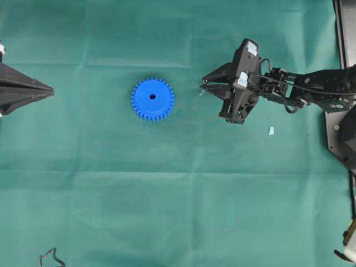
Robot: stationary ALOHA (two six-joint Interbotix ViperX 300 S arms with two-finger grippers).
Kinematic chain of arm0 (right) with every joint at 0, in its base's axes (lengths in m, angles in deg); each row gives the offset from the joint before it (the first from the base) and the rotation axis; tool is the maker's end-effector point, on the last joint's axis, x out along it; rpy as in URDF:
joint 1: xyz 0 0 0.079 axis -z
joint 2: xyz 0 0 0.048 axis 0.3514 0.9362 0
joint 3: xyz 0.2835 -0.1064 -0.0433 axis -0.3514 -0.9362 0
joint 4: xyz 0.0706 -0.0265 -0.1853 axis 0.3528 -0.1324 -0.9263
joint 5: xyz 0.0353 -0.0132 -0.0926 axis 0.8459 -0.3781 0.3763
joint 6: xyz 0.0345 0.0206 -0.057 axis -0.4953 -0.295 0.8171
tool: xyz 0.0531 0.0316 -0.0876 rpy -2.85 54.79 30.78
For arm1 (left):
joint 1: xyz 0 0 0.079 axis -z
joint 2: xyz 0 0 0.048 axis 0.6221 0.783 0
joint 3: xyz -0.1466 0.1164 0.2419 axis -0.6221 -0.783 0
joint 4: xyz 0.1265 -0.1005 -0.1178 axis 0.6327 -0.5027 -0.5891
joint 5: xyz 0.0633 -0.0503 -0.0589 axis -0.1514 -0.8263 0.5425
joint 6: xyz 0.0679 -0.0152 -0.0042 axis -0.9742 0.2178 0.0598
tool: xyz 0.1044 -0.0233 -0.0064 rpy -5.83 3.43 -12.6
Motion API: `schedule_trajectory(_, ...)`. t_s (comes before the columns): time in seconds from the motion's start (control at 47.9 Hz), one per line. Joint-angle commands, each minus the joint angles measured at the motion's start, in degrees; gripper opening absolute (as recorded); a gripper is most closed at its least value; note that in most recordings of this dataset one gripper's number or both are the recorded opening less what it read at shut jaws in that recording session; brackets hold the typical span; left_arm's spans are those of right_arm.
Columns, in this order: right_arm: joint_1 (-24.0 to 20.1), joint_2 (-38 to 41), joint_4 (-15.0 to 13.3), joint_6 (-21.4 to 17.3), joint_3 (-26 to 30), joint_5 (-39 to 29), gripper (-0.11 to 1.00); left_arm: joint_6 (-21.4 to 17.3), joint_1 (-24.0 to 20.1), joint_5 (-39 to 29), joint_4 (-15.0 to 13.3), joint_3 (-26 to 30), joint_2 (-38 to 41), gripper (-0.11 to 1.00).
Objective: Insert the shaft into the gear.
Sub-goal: 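Close the right gripper on the upright silver shaft and lift it, then carry the shaft left and align it above the blue gear's hole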
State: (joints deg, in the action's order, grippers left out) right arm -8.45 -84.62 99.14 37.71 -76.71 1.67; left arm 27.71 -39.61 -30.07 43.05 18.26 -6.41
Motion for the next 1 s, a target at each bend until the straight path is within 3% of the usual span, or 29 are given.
schedule_trajectory(0.0,0.1,-0.4,-0.1,0.1,0.7,-0.3,0.21,0.1,-0.3,0.2,0.2,1.3,0.4,0.0)
schedule_trajectory(0.209,0.1,-3.0,0.0,0.0,0.9,-1.3,0.21,0.2,-0.3,-0.1,0.2,1.4,0.4,0.0)
schedule_trajectory(0.585,0.1,-13.5,-0.1,0.4,3.4,-14.3,0.18,0.2,-0.3,-0.3,0.1,1.4,0.4,0.0)
schedule_trajectory(0.982,-0.6,-11.0,-0.2,0.4,7.8,-15.5,0.18,0.3,-0.3,-0.4,0.2,1.4,0.4,0.0)
